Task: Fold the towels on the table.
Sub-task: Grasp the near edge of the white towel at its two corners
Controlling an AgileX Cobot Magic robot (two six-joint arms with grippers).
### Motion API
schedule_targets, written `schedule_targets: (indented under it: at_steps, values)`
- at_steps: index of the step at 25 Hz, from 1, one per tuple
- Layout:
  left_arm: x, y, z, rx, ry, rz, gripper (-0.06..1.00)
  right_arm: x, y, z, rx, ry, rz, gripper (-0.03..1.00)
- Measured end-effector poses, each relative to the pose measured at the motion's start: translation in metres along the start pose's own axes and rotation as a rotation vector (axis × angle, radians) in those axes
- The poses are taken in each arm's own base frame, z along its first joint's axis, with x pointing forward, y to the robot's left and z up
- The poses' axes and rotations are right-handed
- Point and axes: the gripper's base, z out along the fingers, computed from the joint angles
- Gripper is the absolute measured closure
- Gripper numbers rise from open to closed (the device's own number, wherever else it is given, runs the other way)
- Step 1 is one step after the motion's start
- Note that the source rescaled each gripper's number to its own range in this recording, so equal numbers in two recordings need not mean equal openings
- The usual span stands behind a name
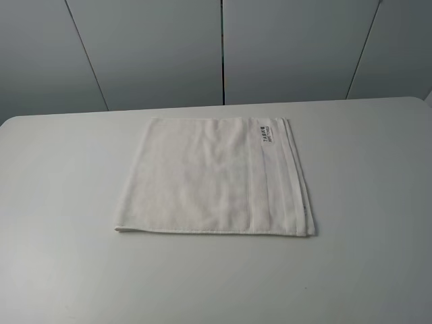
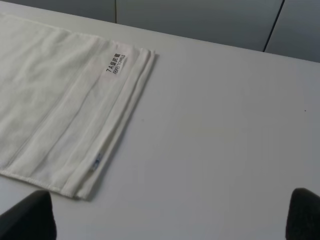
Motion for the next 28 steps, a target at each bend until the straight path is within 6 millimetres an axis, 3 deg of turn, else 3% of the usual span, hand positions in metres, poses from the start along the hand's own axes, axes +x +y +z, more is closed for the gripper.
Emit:
schedule_targets:
  at_steps: [28]
  values:
    - [-0.0002,-0.001,0.0,0.011,-0.002,-0.006,-0.05,0.0,0.0,0.0,0.0,0.0,0.0,-0.03]
